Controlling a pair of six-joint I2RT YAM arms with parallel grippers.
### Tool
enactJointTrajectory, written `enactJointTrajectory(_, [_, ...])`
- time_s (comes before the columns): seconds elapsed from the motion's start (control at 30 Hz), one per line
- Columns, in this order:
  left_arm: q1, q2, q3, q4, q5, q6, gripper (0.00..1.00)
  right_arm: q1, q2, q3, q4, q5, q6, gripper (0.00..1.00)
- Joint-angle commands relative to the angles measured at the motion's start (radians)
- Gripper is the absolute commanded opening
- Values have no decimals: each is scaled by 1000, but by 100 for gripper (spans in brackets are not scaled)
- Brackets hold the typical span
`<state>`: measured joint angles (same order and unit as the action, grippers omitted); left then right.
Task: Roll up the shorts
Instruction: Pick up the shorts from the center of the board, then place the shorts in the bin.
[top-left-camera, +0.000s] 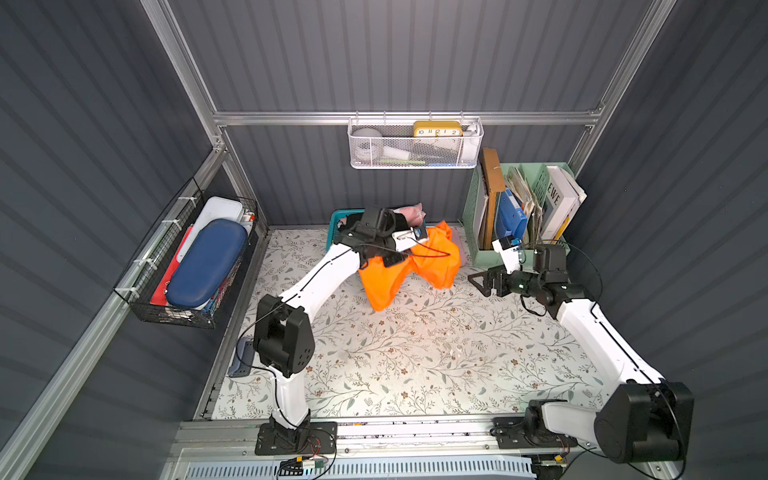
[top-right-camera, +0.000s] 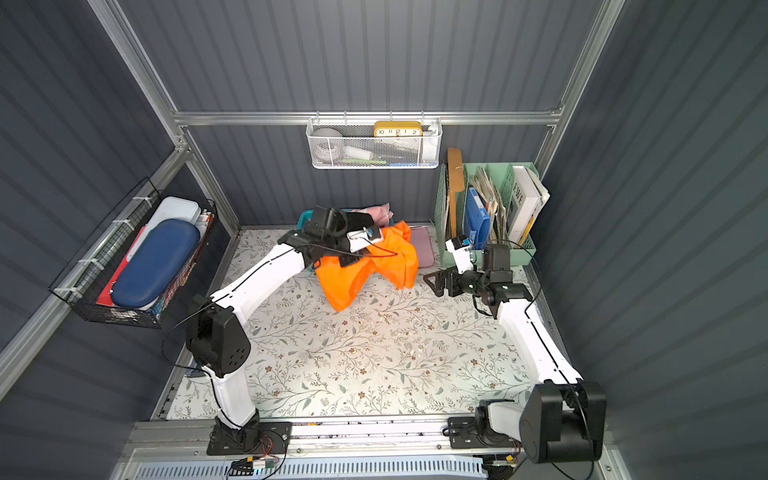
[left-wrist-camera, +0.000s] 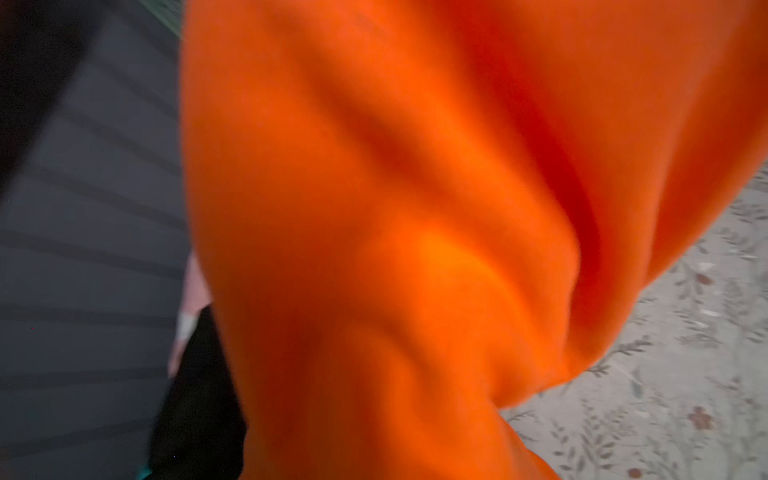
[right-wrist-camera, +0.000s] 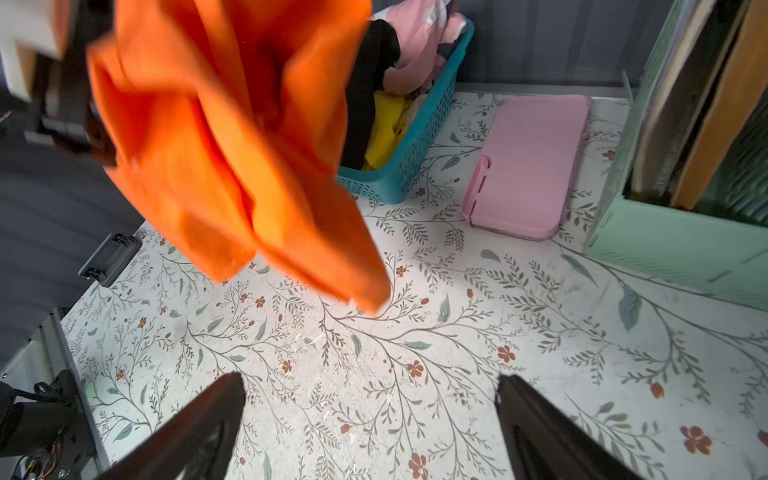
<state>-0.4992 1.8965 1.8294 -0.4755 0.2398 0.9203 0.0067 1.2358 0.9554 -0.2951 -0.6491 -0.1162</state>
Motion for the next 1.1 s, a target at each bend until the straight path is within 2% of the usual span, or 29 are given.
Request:
enactJointTrajectory(0.0, [44, 10, 111, 60, -117, 104, 0, 5, -17, -21, 48, 2, 4, 99])
enactJointTrajectory(0.07, [57, 26, 151, 124, -206, 176, 0, 4, -45, -29, 49, -1, -5, 99])
enactJointTrajectory(0.17, [86, 27, 81, 338, -318, 271, 0, 6, -48, -39, 61, -18, -9, 99])
enactJointTrajectory(0.37, [117, 96, -133, 620, -334, 365, 0, 21, -34, -47, 92, -72, -14, 99])
enactJointTrajectory(0.47, [131, 160, -159, 557, -237, 296, 0, 41, -30, -40, 111, -83, -2, 99])
enactJointTrajectory(0.57, [144, 214, -137, 453, -134, 226, 0, 73, 40, -4, 144, -57, 46, 99])
enactJointTrajectory(0.67, [156, 272, -64, 303, -47, 198, 0, 110, 117, 73, 160, 33, 136, 99])
enactJointTrajectory(0.73, [176, 309, 0, 205, 31, 183, 0, 150, 188, 156, 149, 79, 140, 99])
enactJointTrajectory(0.77, [187, 317, 14, 184, 67, 173, 2, 169, 219, 190, 150, 95, 139, 99])
enactJointTrajectory(0.83, [213, 342, 64, 118, 149, 150, 15, 212, 291, 264, 175, 150, 170, 99])
enactJointTrajectory(0.93, [234, 370, 118, 49, 235, 126, 49, 241, 396, 349, 281, 190, 281, 99])
enactJointTrajectory(0.97, [236, 373, 126, 31, 248, 126, 53, 246, 426, 375, 308, 201, 318, 99])
enactJointTrajectory(1.07, [237, 383, 136, 5, 269, 124, 59, 255, 529, 464, 376, 210, 413, 98])
